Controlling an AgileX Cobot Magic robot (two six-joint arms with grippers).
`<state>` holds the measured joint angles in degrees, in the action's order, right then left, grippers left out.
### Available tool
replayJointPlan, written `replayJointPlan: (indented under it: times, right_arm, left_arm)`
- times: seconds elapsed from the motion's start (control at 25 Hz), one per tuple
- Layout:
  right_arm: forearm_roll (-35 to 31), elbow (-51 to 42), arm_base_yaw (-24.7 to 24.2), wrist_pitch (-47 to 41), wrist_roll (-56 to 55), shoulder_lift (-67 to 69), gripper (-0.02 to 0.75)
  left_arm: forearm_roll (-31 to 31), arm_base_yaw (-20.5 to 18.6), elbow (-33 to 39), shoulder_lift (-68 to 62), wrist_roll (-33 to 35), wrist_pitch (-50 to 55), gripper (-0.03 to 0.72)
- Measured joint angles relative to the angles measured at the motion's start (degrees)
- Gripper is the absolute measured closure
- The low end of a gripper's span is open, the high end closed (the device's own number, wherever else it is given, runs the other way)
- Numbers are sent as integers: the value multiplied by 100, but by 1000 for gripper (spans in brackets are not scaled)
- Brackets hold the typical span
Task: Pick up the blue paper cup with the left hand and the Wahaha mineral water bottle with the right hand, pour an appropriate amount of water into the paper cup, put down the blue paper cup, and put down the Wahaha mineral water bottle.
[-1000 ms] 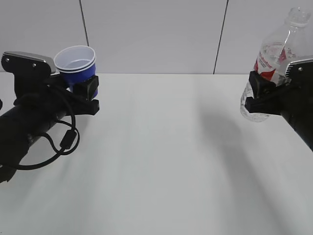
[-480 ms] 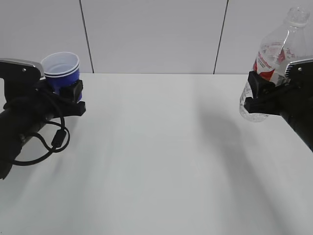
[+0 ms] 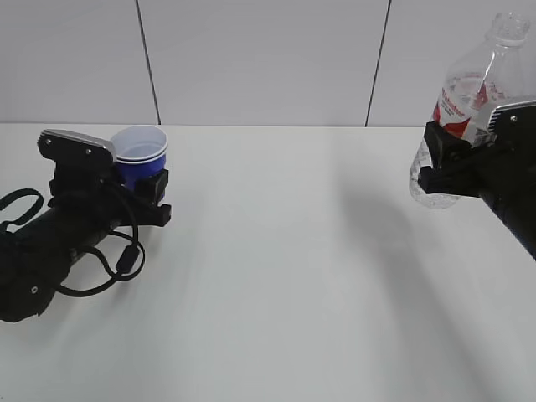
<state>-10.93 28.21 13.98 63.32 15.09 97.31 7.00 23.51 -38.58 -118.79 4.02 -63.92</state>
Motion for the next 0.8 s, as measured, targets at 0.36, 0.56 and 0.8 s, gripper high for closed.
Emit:
replayJointPlan:
  times: [0.36,0.56,0.8]
  right_arm:
    - [170,0,0,26,0,58,253]
    - [203,0,0,24,0,307,253]
    - [211,0,0,24,0,317,253]
  left_arm:
    - [7,0,-267,-570,-11,-14,246]
    - [57,0,-382,-608,-11,-4,246]
    - [88,0,-588,-785,-57,-50,246]
